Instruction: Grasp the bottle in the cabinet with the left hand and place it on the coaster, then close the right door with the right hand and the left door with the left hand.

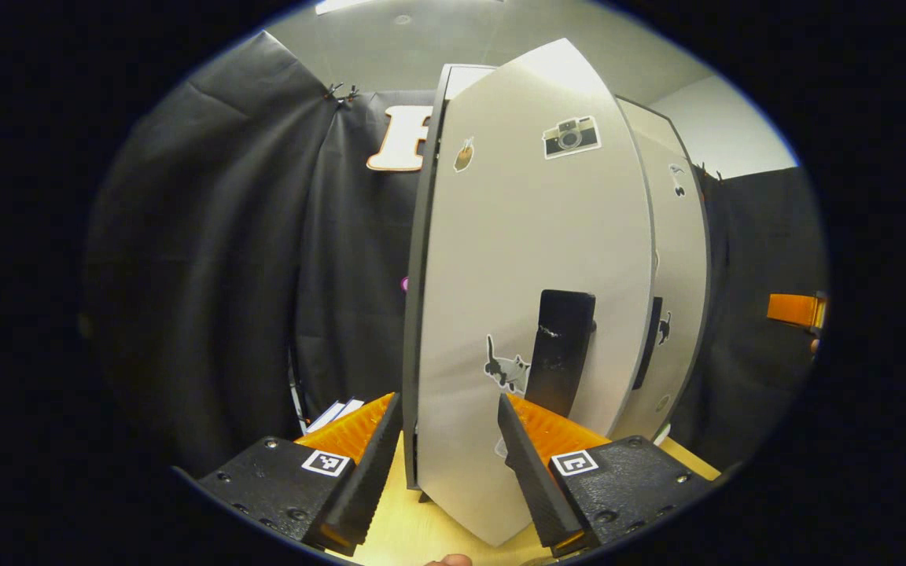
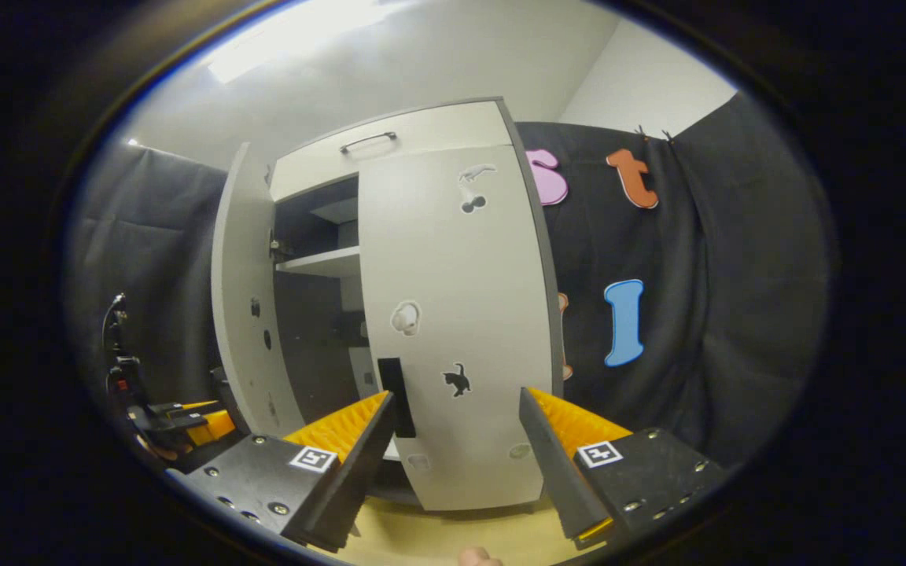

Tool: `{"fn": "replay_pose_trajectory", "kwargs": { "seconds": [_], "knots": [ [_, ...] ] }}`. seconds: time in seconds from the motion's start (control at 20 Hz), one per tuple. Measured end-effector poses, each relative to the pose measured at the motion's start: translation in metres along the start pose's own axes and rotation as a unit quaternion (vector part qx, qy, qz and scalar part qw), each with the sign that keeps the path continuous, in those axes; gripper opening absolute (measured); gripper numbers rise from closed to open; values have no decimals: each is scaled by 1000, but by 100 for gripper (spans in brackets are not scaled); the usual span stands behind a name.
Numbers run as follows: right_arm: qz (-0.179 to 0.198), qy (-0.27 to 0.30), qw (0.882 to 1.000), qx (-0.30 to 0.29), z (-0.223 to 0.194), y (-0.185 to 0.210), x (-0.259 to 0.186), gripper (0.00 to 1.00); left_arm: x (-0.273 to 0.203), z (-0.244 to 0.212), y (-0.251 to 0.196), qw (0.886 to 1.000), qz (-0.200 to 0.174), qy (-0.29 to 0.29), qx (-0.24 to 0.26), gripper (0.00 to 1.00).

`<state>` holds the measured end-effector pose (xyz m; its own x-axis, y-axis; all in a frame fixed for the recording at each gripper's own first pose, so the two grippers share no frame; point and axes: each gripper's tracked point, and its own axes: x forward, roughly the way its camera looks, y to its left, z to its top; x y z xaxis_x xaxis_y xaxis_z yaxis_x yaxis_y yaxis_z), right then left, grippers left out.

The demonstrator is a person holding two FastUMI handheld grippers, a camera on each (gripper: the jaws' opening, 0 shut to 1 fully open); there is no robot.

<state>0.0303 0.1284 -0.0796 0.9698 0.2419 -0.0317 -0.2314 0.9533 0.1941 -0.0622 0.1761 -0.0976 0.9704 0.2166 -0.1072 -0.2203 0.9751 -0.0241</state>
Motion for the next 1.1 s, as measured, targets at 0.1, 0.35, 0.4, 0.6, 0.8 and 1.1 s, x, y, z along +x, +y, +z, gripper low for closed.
{"fn": "replay_pose_trajectory", "kwargs": {
  "seconds": [0.1,0.35,0.4,0.6,0.8,1.1],
  "knots": [
    [-5,1,1000,0,1,-5,0,95,4,2,-12,1000,-15,-1,-7,79],
    [-9,-3,1000,-1,3,-10,-1,95,7,2,-18,1000,-30,-1,-4,76],
    [-9,-3,1000,-1,3,-10,-1,95,8,2,-19,999,-31,-2,-5,79],
    [-8,-3,1000,-1,3,-11,-2,95,7,4,-21,999,-33,-6,-4,78],
    [-7,-4,1000,-1,4,-11,-4,95,6,4,-21,999,-35,-8,-1,78],
    [-10,-4,1000,-1,3,-15,-6,95,5,3,-23,999,-40,-4,2,78]
  ]
}}
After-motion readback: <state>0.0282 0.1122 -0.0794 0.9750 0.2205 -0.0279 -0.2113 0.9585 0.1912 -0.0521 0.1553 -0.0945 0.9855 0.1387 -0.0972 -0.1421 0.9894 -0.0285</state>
